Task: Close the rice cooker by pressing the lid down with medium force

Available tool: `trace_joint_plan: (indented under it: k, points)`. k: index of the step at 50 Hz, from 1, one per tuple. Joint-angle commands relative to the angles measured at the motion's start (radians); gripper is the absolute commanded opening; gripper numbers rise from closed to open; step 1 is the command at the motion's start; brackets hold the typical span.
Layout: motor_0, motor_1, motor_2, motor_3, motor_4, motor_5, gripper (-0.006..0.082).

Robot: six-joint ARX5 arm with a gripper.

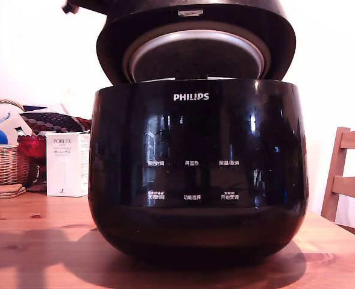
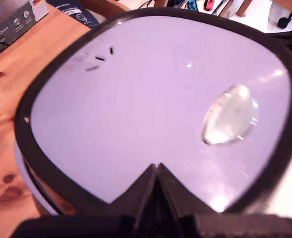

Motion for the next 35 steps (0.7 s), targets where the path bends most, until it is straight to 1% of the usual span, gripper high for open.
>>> trace_joint_plan:
  k: [1, 11, 21, 35]
  points:
    - [-0.004, 0.012, -0.053, -0.002, 0.013, -0.005, -0.0024]
    - [-0.014, 0.012, -0.084, 0.021, 0.02, -0.015, -0.0024]
    - [-0.045, 0.012, -0.129, 0.05, 0.038, -0.031, -0.0024]
    - [-0.063, 0.012, -0.137, 0.051, 0.038, -0.031, -0.0024]
